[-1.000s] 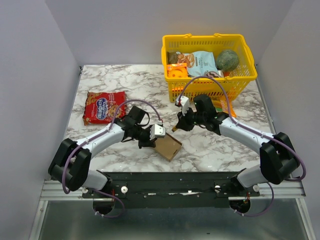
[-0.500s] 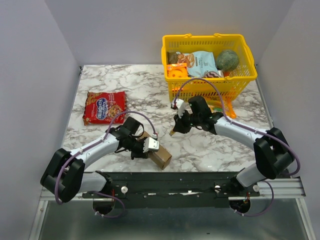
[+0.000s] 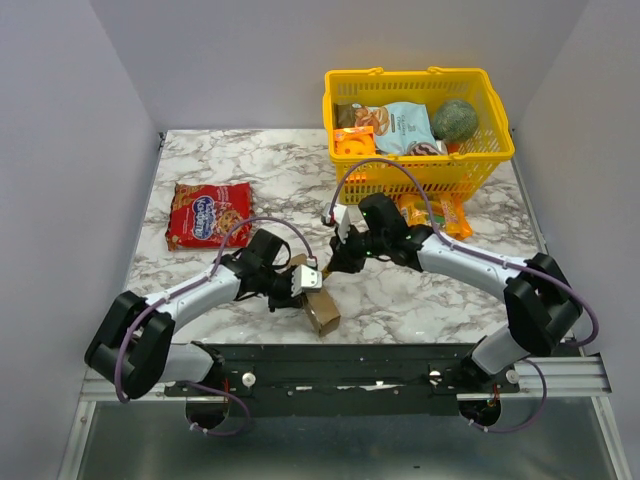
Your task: Unpack the express box
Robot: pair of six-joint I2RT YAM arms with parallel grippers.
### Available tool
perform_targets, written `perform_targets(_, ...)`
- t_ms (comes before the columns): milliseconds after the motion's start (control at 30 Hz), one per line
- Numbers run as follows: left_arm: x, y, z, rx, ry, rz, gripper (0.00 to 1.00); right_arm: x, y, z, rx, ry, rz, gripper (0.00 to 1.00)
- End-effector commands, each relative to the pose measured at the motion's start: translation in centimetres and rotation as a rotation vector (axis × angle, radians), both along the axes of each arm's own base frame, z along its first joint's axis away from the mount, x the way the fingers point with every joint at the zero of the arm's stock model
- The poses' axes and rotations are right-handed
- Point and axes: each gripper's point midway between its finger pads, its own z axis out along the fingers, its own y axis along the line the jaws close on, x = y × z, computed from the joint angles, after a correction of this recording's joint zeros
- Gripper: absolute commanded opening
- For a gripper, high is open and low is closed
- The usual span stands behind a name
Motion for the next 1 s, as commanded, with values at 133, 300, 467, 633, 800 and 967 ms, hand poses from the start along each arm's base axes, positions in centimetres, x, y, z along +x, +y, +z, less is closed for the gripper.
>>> perform_targets(133,1.4,0.3,1.7,0.032,-0.041,-0.034,0.24,1.9,0.9,0.8,0.001,-0.057,-0.008,0.0)
perform_targets(300,0.0,4.8,3.4,0.122,-0.148,-0.102,0.35,2.1,1.1,1.2,0.009,-0.075,-0.007,0.0)
perform_targets(467,-2.4,6.1,4.1,0.133,-0.144,-0.206,0.36,2.3,1.6,1.6,0.023,-0.072,0.008,0.0)
perform_targets(633,-4.1,3.7,4.7,-0.015,-0.126,-0.23,0.33,3.1,3.2,2.1,0.05,-0.047,0.021,0.0)
perform_targets(800,-3.9,2.8,3.9,-0.051,-0.182,-0.202,0.33,3.7,6.4,2.4,0.082,-0.013,0.06,0.0)
perform_targets(967,-5.2,2.9,4.2,-0.045,-0.138,-0.214,0.33,3.6,10.5,2.4,0.1,0.0,0.125,0.01)
